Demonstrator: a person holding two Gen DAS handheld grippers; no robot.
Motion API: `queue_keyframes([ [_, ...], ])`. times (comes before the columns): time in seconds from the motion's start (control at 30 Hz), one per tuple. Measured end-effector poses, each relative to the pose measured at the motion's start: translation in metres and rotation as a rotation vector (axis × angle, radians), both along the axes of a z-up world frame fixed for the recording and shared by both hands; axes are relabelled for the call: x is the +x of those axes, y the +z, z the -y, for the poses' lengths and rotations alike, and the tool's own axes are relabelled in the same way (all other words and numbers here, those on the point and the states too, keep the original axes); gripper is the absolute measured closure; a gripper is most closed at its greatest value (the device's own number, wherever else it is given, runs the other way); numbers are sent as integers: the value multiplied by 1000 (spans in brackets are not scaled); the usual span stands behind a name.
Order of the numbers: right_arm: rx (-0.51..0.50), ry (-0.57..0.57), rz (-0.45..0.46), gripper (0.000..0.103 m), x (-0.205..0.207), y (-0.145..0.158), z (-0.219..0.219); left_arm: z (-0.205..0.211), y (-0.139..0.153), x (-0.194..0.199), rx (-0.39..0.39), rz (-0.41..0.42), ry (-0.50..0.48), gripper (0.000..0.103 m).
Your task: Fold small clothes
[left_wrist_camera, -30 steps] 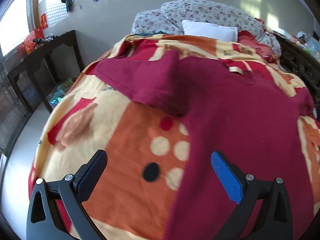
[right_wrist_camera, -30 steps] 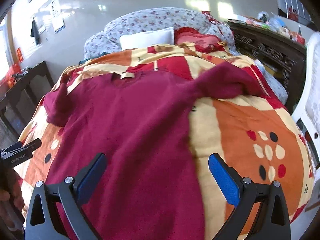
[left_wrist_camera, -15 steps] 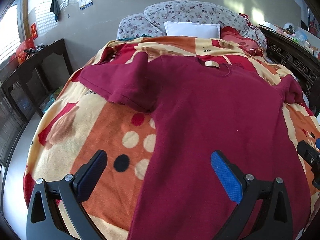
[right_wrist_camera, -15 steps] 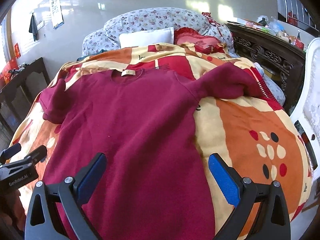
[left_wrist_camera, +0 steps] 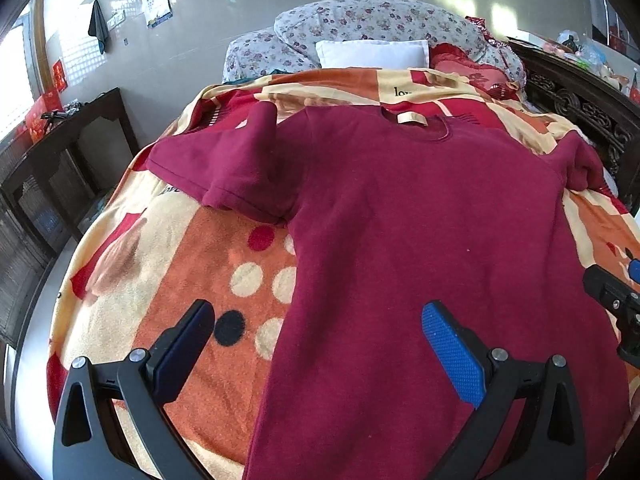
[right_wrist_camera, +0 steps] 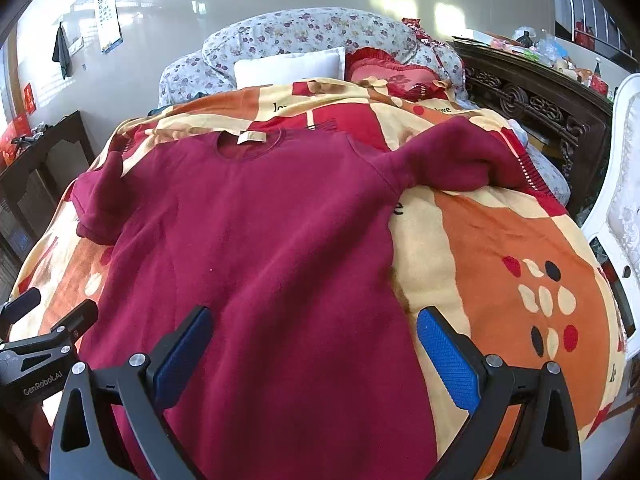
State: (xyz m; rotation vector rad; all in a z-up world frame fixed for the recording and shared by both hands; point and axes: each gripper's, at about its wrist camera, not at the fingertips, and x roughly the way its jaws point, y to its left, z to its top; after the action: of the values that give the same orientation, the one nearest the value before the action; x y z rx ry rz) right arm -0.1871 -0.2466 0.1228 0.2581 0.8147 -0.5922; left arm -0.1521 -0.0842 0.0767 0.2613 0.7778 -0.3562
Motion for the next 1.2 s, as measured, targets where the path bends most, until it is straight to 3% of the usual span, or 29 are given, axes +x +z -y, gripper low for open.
queue_keyframes([
  [1.2,-9,25,-28,0,21,-8,2,7,-15,18,-39,-66,-2,0],
])
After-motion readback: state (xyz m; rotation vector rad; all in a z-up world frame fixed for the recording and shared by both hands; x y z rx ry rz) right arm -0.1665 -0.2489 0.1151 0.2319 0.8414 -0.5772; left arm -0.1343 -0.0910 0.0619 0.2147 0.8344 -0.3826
